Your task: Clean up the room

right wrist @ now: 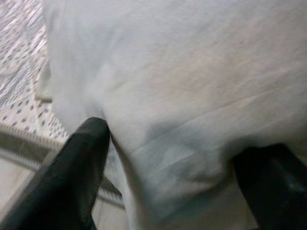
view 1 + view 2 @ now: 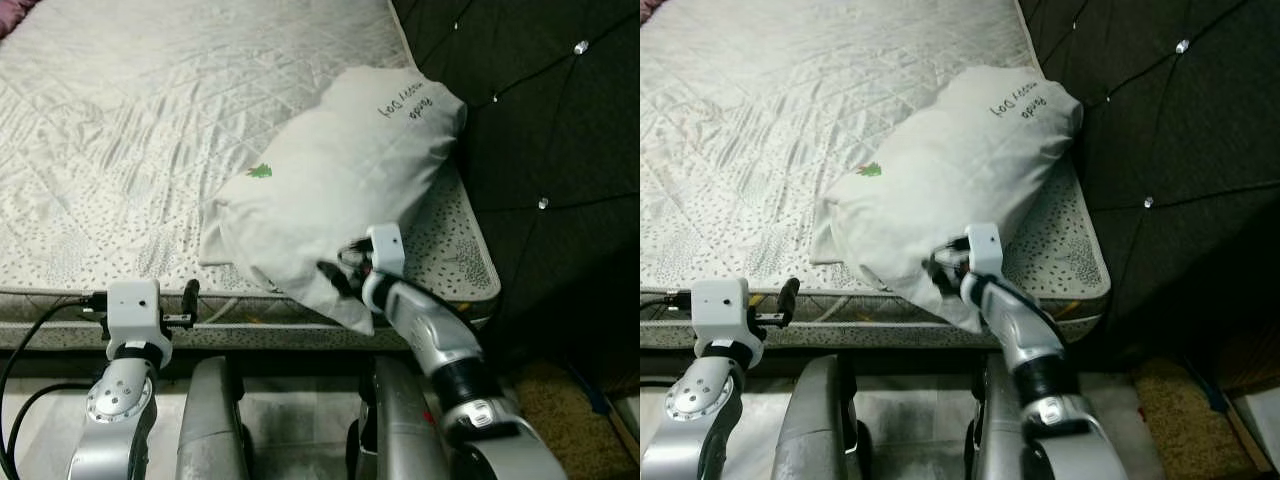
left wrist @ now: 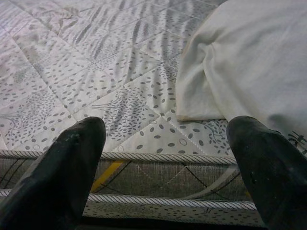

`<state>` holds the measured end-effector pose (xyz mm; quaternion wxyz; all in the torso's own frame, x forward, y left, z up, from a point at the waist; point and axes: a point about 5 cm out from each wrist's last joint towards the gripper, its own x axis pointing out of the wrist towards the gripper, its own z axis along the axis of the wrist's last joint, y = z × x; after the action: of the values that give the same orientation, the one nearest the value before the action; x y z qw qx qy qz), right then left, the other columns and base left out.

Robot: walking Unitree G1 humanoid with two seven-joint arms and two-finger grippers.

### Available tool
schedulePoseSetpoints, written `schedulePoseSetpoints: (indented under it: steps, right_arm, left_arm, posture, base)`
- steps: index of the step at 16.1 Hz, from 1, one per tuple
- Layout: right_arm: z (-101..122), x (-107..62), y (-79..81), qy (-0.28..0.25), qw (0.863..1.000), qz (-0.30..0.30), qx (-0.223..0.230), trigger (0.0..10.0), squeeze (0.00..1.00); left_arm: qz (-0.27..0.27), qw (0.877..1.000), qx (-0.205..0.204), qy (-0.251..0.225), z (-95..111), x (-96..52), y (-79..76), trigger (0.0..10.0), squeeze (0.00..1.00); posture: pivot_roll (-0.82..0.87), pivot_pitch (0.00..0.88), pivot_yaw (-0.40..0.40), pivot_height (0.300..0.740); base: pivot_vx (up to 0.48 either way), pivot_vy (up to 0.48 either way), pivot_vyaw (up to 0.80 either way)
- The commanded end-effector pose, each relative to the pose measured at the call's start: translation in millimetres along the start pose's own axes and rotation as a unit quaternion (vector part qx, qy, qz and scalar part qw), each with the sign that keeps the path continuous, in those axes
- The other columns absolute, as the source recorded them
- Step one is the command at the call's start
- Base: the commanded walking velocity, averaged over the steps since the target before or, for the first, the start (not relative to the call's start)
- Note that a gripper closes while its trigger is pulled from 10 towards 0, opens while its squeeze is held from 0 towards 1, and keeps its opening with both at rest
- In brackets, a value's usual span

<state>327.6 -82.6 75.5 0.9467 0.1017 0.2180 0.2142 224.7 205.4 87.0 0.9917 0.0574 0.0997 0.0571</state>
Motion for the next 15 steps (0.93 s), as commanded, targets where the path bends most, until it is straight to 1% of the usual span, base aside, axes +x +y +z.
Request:
schedulePoseSetpoints:
  steps: [1,2,3,4,5,9,11,13,14,15]
  right_arm:
    - [15.1,3.3,2.4,-0.034,0.999,-0.009,0.011,0.0,0.0]
    - [16.7,5.1,2.4,-0.04,0.999,-0.024,0.019,0.0,0.0]
    - [17.4,7.9,0.4,-0.05,0.996,-0.052,0.045,0.0,0.0]
    - [17.4,8.5,-0.5,-0.052,0.996,-0.061,0.047,0.0,0.0]
    - [17.9,9.6,-1.7,-0.052,0.996,-0.067,0.03,0.0,0.0]
    - [23.8,9.9,-19.6,-0.068,0.99,-0.114,0.056,0.0,0.0]
    - [23.7,10.8,-21.4,-0.071,0.989,-0.118,0.055,0.0,0.0]
    - [22.2,12.1,-20.0,-0.07,0.99,-0.115,0.046,0.0,0.0]
    - [24.4,11.6,-23.5,-0.078,0.988,-0.128,0.031,0.0,0.0]
    - [27.6,10.7,-28.9,-0.083,0.987,-0.137,0.03,0.0,0.0]
  left_arm:
    - [0.005,1.0,0.003,-0.001,2.3,0.4,1.7,10.0,0.0]
    - [0.004,1.0,0.002,-0.002,3.2,1.2,0.5,10.0,0.0]
    - [0.0,1.0,0.002,-0.001,3.2,2.3,-2.2,10.0,0.0]
    - [-0.001,1.0,0.003,-0.001,2.6,2.6,-2.6,10.0,0.0]
    - [-0.001,1.0,0.003,0.0,2.7,2.7,-2.5,10.0,0.0]
    - [0.006,1.0,0.007,-0.004,5.9,7.6,2.6,10.0,0.0]
    - [0.006,1.0,0.007,-0.004,5.2,9.0,1.7,10.0,0.0]
    - [-0.005,1.0,0.006,-0.006,6.3,11.5,-5.0,10.0,0.0]
    - [-0.006,1.0,0.006,-0.008,7.2,13.5,-6.5,10.0,0.0]
    - [-0.006,1.0,0.005,-0.01,8.3,15.3,-6.6,10.0,0.0]
  posture:
    - [0.07,0.138,-0.05,0.576]
    - [0.07,0.136,-0.049,0.576]
    - [0.07,0.133,-0.047,0.576]
    - [0.07,0.131,-0.046,0.576]
    - [0.07,0.131,-0.046,0.576]
    - [0.07,0.122,-0.047,0.576]
    - [0.07,0.108,-0.048,0.576]
    - [0.07,0.097,-0.046,0.576]
    - [0.07,0.088,-0.046,0.576]
    - [0.07,0.081,-0.046,0.576]
  base:
    - [0.0,0.0,0.0]
    - [0.0,0.0,0.0]
    - [0.0,0.0,0.0]
    - [0.0,0.0,0.0]
    - [0.0,0.0,0.0]
    - [0.0,0.0,0.0]
    - [0.0,0.0,0.0]
    - [0.0,0.0,0.0]
    - [0.0,0.0,0.0]
    - [0.0,0.0,0.0]
